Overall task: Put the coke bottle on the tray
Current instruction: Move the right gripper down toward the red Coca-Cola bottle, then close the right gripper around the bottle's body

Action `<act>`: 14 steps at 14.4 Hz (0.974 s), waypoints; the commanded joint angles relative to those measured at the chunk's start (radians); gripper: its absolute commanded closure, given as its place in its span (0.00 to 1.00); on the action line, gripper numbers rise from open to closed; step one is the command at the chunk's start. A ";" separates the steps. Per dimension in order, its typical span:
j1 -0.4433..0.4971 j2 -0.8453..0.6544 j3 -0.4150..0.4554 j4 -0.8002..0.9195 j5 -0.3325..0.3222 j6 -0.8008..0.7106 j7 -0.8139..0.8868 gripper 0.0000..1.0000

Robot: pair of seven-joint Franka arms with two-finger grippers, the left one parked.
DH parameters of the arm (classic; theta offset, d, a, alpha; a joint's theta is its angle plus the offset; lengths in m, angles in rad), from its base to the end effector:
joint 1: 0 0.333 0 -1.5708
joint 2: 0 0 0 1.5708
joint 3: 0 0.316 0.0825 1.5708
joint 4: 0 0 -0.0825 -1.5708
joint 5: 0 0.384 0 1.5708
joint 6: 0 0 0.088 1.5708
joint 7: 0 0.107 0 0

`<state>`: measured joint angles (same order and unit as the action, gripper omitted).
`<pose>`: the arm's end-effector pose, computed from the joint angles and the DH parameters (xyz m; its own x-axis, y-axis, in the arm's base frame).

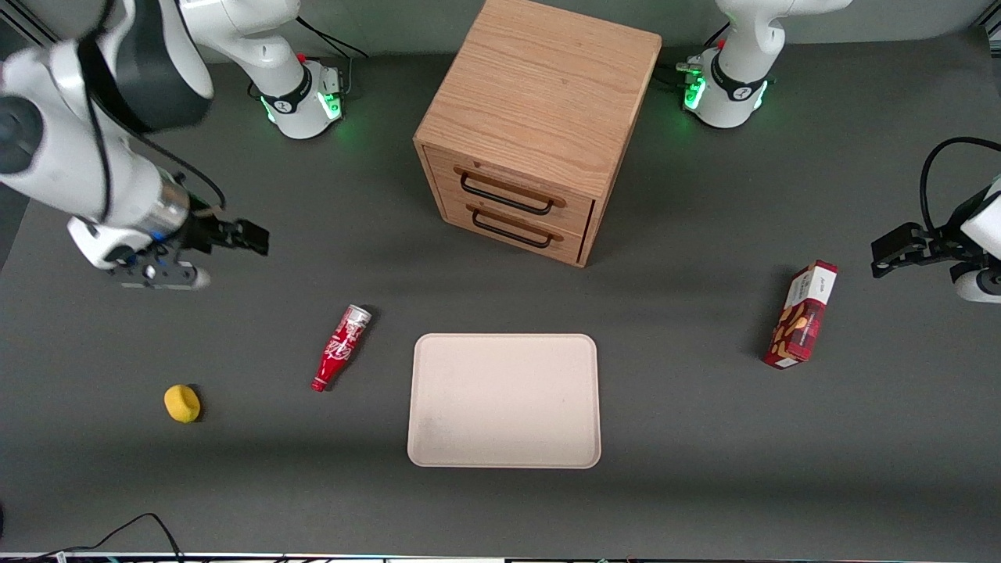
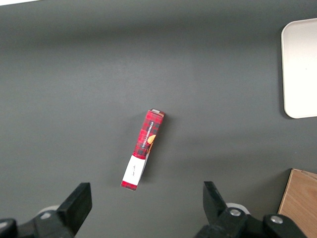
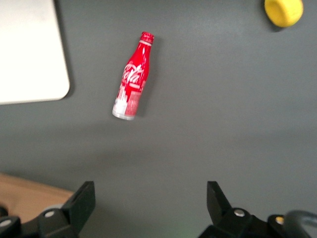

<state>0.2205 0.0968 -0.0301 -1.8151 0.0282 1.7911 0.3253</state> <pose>0.5656 0.1120 0.4721 0.9823 -0.1422 -0.1218 -0.1413 -0.9898 0.0161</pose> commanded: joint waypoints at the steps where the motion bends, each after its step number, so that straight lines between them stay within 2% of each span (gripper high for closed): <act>1: -0.004 0.136 0.028 0.027 -0.011 0.112 0.119 0.00; 10: 0.016 0.400 0.033 -0.013 -0.014 0.528 0.283 0.00; 14: 0.025 0.474 0.033 -0.035 -0.077 0.652 0.375 0.00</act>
<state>0.2313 0.5460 0.0060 -1.8425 -0.0129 2.3898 0.6314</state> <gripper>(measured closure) 0.000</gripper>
